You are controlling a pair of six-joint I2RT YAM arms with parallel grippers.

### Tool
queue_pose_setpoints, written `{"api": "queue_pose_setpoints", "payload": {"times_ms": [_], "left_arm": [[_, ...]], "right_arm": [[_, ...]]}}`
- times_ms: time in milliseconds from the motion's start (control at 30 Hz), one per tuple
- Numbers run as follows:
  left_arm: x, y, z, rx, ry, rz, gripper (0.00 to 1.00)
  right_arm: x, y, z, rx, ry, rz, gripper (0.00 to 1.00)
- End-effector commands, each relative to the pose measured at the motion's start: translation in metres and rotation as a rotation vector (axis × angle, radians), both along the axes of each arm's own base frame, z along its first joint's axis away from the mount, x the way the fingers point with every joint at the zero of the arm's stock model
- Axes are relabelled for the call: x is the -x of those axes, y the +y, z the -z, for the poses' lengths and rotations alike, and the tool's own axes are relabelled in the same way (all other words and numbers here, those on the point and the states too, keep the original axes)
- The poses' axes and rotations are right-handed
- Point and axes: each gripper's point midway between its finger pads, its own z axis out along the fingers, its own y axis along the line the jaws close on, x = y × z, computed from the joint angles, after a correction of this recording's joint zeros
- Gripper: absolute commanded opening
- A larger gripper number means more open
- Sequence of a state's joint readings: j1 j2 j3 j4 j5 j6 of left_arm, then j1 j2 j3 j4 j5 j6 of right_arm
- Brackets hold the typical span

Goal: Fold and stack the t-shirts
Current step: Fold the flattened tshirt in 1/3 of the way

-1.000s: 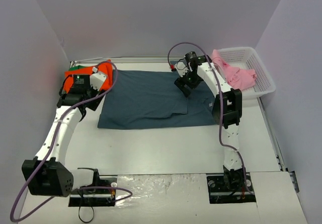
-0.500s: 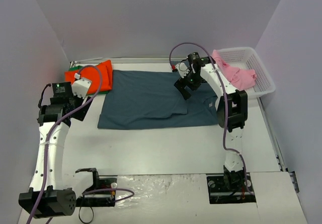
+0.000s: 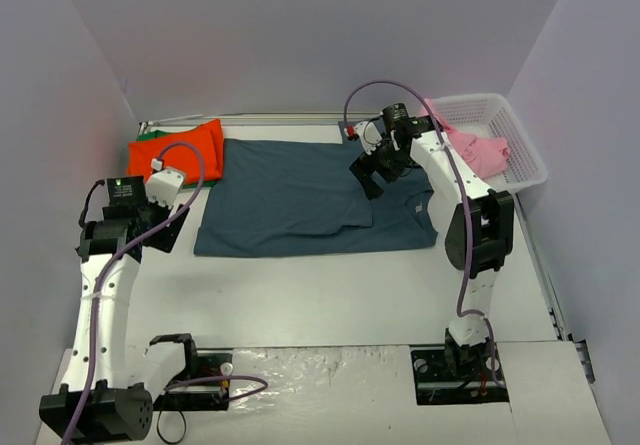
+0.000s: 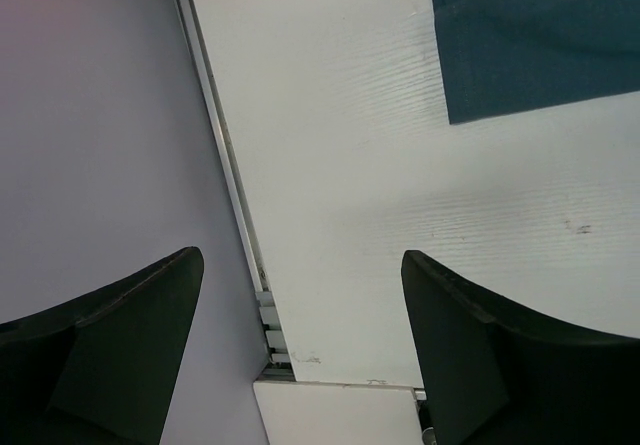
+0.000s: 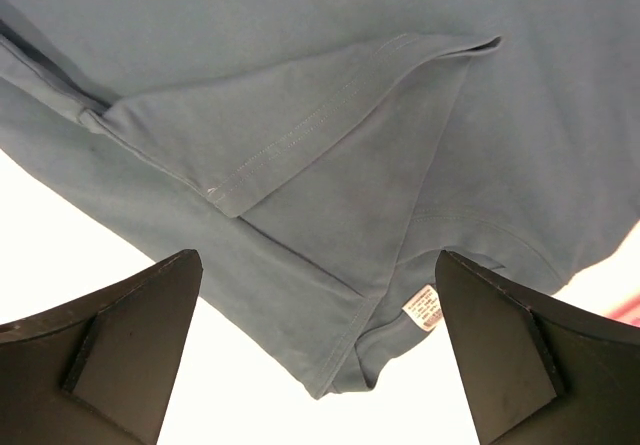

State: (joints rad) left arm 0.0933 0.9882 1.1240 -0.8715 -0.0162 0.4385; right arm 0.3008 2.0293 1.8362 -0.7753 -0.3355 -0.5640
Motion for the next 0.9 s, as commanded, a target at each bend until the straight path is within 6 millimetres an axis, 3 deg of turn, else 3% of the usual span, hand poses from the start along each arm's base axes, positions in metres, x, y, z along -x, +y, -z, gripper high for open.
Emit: {"api": "queue_pose_setpoints", "payload": {"times_ms": [0,133,367,600,700,867], "left_arm": [[0.001,-0.002,-0.008,0.02,-0.059,-0.009,0.79],[0.0,-0.002,-0.006,0.021,-0.084,-0.012,0.8],[-0.004,-0.003,-0.002,0.04,-0.104,-0.03,0.8],[-0.004,-0.012,0.008,0.082,-0.1,-0.005,0.8],[-0.009,-0.012,0.013,0.089,-0.105,-0.008,0.8],[-0.026,-0.012,0.016,0.092,-0.104,0.01,0.8]], "right_arm": [[0.004,0.001,-0.026,-0.037,-0.058,0.011,1.0],[0.009,-0.006,-0.038,-0.025,-0.11,0.007,1.0],[0.016,-0.007,-0.042,-0.047,-0.157,0.03,1.0],[0.024,-0.012,-0.034,-0.026,-0.137,0.042,1.0],[0.027,-0.014,-0.029,-0.014,-0.127,0.037,1.0],[0.026,-0.01,-0.036,-0.026,-0.149,0.001,1.0]]}}
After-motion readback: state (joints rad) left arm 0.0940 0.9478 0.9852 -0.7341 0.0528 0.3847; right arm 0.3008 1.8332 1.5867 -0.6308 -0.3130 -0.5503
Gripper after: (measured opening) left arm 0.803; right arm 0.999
